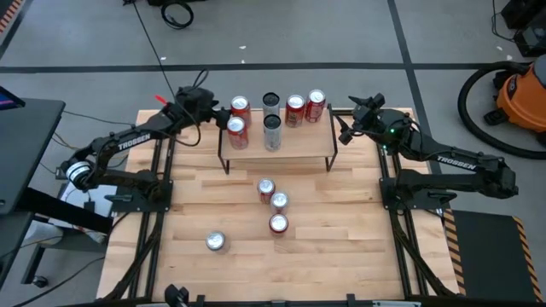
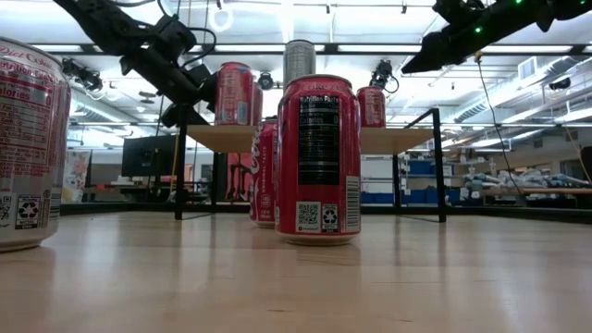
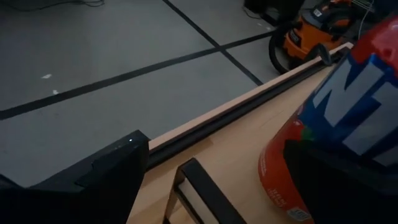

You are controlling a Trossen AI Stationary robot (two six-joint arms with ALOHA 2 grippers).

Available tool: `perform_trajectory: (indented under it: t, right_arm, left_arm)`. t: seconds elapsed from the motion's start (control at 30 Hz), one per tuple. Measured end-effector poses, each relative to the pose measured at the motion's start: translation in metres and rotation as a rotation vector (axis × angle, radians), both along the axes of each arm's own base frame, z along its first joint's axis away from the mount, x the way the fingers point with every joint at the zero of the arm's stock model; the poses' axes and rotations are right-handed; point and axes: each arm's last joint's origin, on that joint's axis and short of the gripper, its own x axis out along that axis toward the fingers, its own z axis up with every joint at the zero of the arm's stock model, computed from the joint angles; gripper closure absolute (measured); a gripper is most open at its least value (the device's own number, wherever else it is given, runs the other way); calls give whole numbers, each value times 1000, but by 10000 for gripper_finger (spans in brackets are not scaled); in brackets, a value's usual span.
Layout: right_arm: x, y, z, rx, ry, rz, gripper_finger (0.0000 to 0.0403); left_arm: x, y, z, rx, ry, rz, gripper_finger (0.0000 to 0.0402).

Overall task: Place canned beverage on shelf
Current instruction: Adjust the soda cans

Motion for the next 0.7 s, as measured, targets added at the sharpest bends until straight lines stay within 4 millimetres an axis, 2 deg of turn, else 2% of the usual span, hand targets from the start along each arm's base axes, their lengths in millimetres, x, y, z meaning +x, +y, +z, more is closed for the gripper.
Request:
perform_trajectory:
  t: [0.17,0.37,0.57,0.7]
  right_arm:
    - [1,0,0,5,-4,22,55]
    - [1,0,0,7,0,22,55]
    - [0,0,-1,10,6,22,55]
    - [0,0,-1,10,6,23,55]
  left_arm:
    - [4,-5,0,50,60,8,17]
    - [-8,-7,8,97,102,30,17]
    - [-12,-28,23,194,167,-6,17]
    - [-3,-45,23,292,313,58,17]
